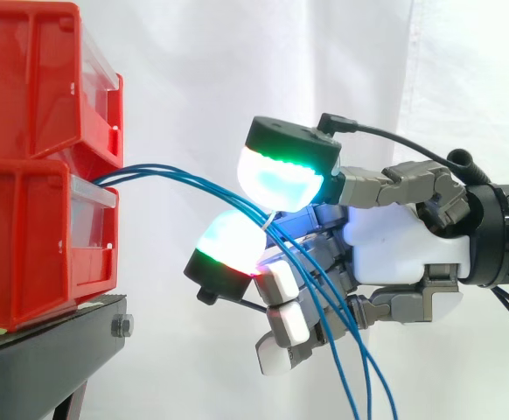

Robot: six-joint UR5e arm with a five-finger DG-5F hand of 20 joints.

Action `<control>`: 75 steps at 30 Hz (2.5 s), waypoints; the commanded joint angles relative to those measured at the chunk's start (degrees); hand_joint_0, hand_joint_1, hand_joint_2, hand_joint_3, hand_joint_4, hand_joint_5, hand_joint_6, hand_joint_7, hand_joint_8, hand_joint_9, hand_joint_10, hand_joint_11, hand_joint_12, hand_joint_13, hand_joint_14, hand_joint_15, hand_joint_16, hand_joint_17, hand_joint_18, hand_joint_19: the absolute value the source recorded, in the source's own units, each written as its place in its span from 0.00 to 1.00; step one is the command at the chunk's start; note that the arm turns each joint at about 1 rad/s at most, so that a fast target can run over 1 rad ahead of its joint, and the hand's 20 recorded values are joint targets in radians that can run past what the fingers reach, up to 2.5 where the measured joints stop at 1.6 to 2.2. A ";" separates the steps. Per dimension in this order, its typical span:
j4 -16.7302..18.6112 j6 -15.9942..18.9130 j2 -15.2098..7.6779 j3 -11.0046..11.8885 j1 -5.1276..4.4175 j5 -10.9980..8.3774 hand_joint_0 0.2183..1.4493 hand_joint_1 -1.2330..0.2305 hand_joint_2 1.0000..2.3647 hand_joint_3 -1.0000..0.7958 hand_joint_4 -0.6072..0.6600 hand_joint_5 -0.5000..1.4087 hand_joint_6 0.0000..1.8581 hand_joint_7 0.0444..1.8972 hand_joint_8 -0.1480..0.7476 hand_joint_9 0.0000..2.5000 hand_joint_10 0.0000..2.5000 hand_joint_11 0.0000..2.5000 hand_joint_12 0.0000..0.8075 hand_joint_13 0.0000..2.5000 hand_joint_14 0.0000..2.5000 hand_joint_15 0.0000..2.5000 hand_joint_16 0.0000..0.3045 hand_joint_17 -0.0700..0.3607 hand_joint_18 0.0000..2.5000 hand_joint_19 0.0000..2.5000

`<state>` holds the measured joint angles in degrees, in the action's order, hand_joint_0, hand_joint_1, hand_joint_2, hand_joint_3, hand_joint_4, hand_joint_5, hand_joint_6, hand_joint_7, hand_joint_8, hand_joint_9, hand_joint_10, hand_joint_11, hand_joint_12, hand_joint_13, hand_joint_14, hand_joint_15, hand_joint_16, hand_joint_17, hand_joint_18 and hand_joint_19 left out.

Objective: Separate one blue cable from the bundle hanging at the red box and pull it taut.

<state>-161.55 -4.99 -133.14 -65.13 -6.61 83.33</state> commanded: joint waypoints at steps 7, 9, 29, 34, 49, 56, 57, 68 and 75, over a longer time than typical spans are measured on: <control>0.01 0.07 0.16 0.09 -0.07 -0.01 0.36 0.32 0.02 0.48 0.59 0.15 0.51 0.62 0.61 0.40 0.01 0.34 0.42 0.42 0.01 0.23 0.10 0.31 0.31 0.14; -0.08 0.07 0.16 0.26 -0.07 -0.10 0.37 0.31 0.02 0.46 0.59 0.15 0.51 0.61 0.61 0.40 0.01 0.34 0.41 0.42 0.01 0.23 0.09 0.31 0.31 0.14; 0.01 0.16 0.08 0.26 -0.16 -1.24 0.49 0.21 0.00 0.28 0.55 0.17 0.51 0.59 0.60 0.44 0.01 0.39 0.41 0.46 0.01 0.27 0.09 0.30 0.34 0.16; 0.09 0.34 0.08 0.26 -0.16 -1.24 0.40 0.17 0.00 0.28 0.59 0.17 0.51 0.61 0.60 0.45 0.01 0.40 0.40 0.47 0.01 0.27 0.09 0.30 0.34 0.16; 0.18 0.51 0.08 0.26 0.11 -1.24 0.33 0.44 0.00 0.32 0.62 0.18 0.47 0.65 0.61 0.47 0.01 0.38 0.42 0.47 0.01 0.28 0.10 0.32 0.34 0.20; 0.18 0.51 0.08 0.26 0.02 -1.24 0.36 0.27 0.01 0.43 0.57 0.17 0.49 0.67 0.60 0.45 0.01 0.40 0.43 0.47 0.01 0.29 0.10 0.33 0.34 0.20; 0.18 0.51 0.08 0.26 0.02 -1.24 0.38 0.24 0.01 0.42 0.55 0.17 0.49 0.66 0.60 0.45 0.01 0.40 0.43 0.46 0.01 0.29 0.10 0.33 0.34 0.20; 0.18 0.51 0.08 0.26 -0.07 -1.24 0.30 0.44 0.00 0.28 0.58 0.19 0.48 0.66 0.58 0.53 0.01 0.40 0.42 0.48 0.01 0.30 0.11 0.33 0.35 0.22; 0.01 0.51 0.08 0.26 0.02 -1.50 0.31 0.56 0.00 0.28 0.52 0.20 0.47 0.69 0.52 0.54 0.01 0.39 0.43 0.46 0.01 0.30 0.12 0.35 0.34 0.23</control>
<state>-161.44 -4.48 -133.08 -64.86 -6.68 82.04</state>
